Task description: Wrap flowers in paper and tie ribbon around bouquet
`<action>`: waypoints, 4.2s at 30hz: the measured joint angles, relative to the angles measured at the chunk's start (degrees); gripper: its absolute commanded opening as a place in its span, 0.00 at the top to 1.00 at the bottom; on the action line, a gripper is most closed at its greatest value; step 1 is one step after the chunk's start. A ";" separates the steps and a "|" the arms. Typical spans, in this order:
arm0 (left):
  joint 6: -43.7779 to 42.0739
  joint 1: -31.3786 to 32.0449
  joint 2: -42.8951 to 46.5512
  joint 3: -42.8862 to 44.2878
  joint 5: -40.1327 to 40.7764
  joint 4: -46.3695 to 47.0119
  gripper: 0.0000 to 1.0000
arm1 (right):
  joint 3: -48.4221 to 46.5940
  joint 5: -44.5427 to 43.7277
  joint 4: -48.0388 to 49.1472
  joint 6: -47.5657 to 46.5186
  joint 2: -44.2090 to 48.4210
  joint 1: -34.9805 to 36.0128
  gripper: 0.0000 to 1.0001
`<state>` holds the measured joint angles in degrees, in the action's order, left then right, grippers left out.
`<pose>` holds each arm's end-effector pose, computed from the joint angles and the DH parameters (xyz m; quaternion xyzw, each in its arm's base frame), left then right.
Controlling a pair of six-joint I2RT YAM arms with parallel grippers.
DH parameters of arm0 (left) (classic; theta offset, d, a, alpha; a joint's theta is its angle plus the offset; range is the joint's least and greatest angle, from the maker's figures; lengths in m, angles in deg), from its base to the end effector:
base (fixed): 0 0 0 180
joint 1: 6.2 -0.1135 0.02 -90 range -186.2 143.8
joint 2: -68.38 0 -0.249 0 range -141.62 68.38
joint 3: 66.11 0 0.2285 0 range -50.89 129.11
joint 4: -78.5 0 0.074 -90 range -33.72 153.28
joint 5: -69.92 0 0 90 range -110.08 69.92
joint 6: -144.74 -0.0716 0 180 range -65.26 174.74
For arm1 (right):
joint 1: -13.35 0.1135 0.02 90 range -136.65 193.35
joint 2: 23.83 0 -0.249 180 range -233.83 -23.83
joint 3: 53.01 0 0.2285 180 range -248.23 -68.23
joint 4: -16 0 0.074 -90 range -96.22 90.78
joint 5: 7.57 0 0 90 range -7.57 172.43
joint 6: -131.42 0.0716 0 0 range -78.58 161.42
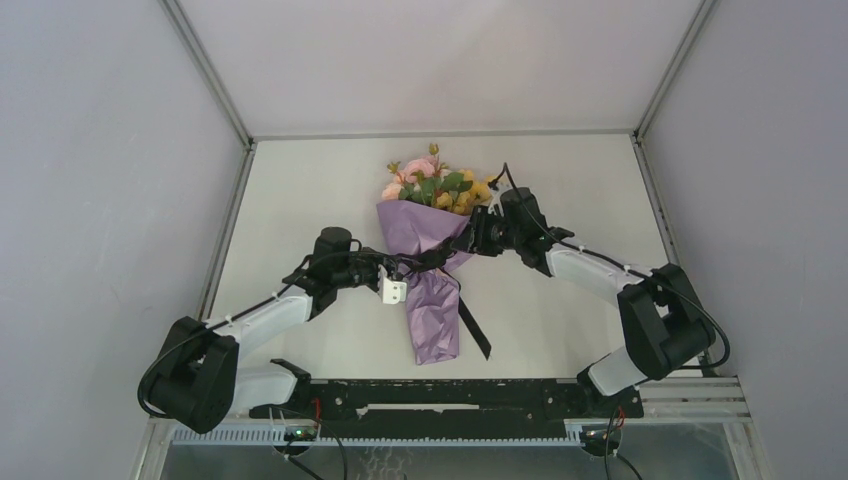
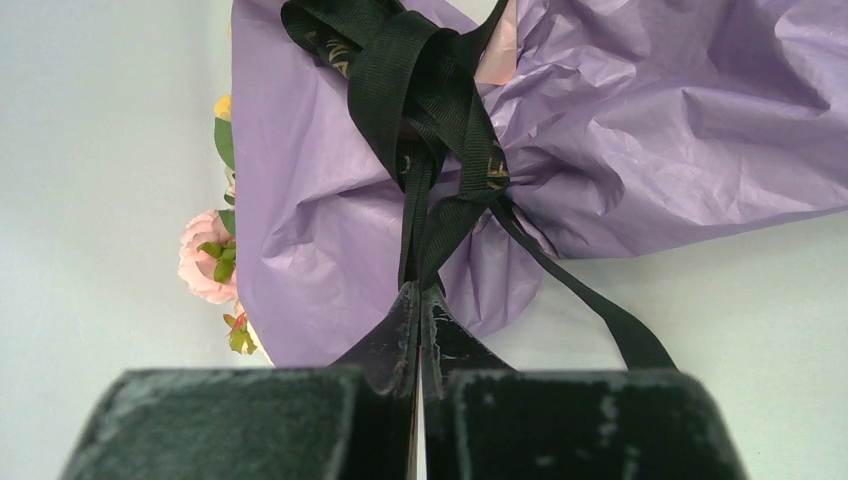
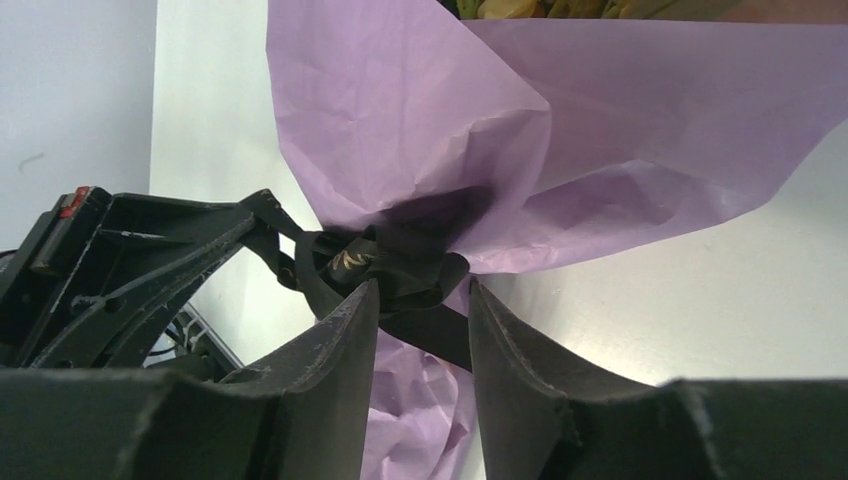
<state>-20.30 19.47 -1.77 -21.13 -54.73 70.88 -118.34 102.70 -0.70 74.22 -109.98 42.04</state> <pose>0.2113 -0.1467 0.1785 0.7363 0.4250 -0.0467 0.5245 0.2765 0.1796 0.1947 -0.0461 0.8852 0.3582 0.2934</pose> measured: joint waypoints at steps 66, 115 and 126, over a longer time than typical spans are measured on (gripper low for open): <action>-0.44 -0.09 0.02 0.00 0.22 0.00 1.00 | -0.02 -2.82 1.86 3.26 -7.08 1.77 0.97; -1.49 -2.56 0.02 0.00 -0.07 0.00 1.00 | -0.87 4.28 5.46 9.70 -10.93 1.07 0.84; -1.51 -2.56 0.02 0.00 -0.04 0.02 1.00 | -0.87 3.56 1.07 7.54 -8.33 1.01 0.91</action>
<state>-21.81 16.91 -1.75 -21.13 -54.77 70.90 -119.21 106.26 0.37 81.76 -118.31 43.04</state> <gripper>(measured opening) 0.004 0.121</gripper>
